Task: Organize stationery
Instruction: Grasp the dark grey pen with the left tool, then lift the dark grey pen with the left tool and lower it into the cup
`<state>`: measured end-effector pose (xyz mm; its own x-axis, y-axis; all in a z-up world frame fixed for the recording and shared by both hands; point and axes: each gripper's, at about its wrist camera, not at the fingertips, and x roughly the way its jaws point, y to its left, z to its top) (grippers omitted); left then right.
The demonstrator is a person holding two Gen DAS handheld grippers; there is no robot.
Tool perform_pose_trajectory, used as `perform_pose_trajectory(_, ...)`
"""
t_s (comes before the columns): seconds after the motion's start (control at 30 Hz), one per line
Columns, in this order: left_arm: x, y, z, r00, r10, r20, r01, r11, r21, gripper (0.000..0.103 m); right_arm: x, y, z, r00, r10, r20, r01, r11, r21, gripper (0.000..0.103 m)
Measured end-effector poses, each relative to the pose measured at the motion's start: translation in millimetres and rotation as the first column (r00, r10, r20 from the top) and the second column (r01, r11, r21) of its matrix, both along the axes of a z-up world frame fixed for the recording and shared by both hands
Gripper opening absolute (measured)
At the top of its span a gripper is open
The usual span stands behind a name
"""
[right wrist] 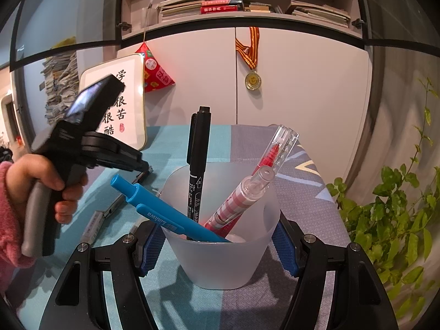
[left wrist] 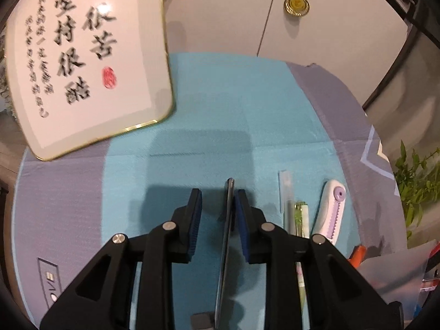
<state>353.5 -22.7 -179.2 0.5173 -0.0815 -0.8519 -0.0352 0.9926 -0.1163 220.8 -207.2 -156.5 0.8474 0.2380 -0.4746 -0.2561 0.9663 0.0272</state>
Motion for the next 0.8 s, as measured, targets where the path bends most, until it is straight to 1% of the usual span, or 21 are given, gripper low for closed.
perform_pose_trajectory(0.07, -1, -3, 0, 1.0, 0.003, 0.017, -0.003, 1.0, 0.027, 0.024, 0, 0, 0, 1.0, 0.001, 0.0, -0.001, 1.0, 0.003, 0.071)
perform_pose_trajectory(0.2, -1, 5, 1, 1.0, 0.008, 0.01, -0.008, 1.0, 0.02, 0.023, 0, -1, 0, 1.0, 0.002, 0.0, -0.002, 1.0, 0.006, 0.071)
perform_pose_trajectory(0.3, 4, 1, 1, 1.0, 0.008, 0.009, -0.008, 0.999, 0.038, 0.022, 0, -1, 0, 1.0, 0.002, 0.0, -0.002, 1.0, 0.006, 0.071)
perform_pose_trajectory(0.33, 4, -2, 1, 1.0, 0.007, 0.01, -0.008, 0.999, 0.046, 0.018, 0, -1, 0, 1.0, 0.002, 0.0, -0.002, 1.0, 0.006, 0.071)
perform_pose_trajectory(0.37, 7, -4, 1, 1.0, 0.004, 0.009, -0.005, 0.999, 0.051, 0.01, 0, -1, 0, 1.0, 0.002, 0.0, -0.002, 1.0, 0.006, 0.071)
perform_pose_trajectory(0.4, 7, -6, 1, 1.0, -0.002, 0.006, 0.002, 0.999, 0.052, 0.01, 0, -1, 0, 1.0, 0.002, 0.0, -0.002, 1.0, 0.006, 0.071)
perform_pose_trajectory(0.47, 4, -5, 4, 1.0, -0.008, -0.001, 0.008, 1.0, 0.029, 0.009, 0, -1, 0, 1.0, 0.002, 0.0, -0.002, 1.0, 0.006, 0.071)
perform_pose_trajectory(0.57, -6, -3, 17, 0.999, -0.01, 0.041, 0.009, 1.0, 0.028, 0.009, 0, -1, 0, 1.0, 0.002, 0.0, -0.002, 1.0, 0.006, 0.071)
perform_pose_trajectory(0.63, -15, -1, 26, 0.998, -0.013, 0.062, 0.012, 1.0, 0.012, 0.009, 0, -1, 0, 1.0, 0.002, 0.0, -0.002, 1.0, 0.006, 0.071)
perform_pose_trajectory(0.8, -48, 2, 67, 0.987, -0.029, 0.156, 0.037, 0.998, -0.049, 0.009, 0, -1, 0, 1.0, 0.002, 0.0, -0.002, 1.0, 0.005, 0.071)
